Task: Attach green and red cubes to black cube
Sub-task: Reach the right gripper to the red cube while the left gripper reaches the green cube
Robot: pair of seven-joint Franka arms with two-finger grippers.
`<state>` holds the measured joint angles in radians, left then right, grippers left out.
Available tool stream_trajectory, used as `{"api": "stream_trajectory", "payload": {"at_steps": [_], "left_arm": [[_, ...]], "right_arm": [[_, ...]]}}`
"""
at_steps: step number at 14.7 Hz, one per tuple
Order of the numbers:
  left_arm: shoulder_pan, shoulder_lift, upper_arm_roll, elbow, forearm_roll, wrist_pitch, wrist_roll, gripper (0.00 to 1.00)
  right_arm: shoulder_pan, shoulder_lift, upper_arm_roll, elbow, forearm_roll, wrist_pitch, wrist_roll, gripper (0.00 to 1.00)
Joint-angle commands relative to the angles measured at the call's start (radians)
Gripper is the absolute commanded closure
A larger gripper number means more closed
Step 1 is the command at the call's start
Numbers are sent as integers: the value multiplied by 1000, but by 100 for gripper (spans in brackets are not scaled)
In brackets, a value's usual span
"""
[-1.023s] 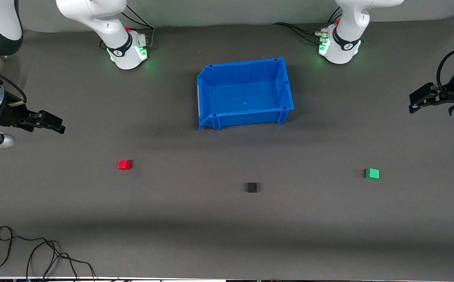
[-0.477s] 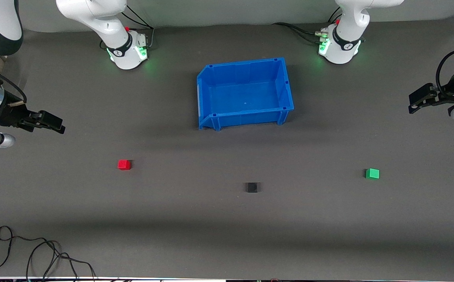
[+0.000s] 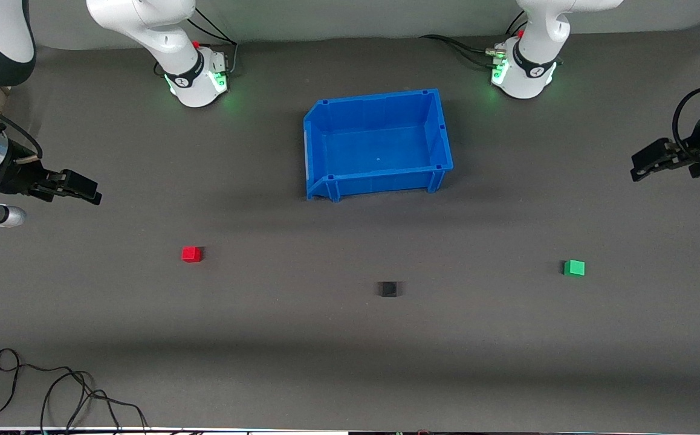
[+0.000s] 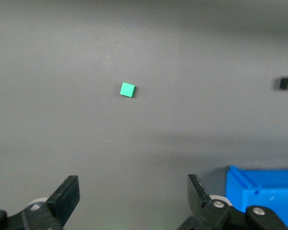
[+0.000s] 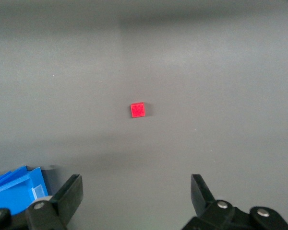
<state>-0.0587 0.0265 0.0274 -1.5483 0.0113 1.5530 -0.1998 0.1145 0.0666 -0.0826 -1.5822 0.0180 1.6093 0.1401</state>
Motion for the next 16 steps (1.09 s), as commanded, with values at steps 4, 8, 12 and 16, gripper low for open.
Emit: {"api": "stream_trajectory", "payload": {"at_steps": [4, 8, 12, 16], "left_arm": [[48, 50, 6, 34, -132, 15, -633, 0], [50, 108, 5, 96, -134, 15, -973, 0], [118, 173, 5, 169, -163, 27, -1248, 0], [174, 225, 5, 214, -202, 25, -1290, 0]], "right_arm": [[1, 2, 1, 10, -10, -9, -5, 0], [4, 5, 3, -4, -6, -12, -2, 0], [36, 47, 3, -21, 2, 0, -1, 0], [37, 128, 3, -54, 25, 76, -4, 0]]}}
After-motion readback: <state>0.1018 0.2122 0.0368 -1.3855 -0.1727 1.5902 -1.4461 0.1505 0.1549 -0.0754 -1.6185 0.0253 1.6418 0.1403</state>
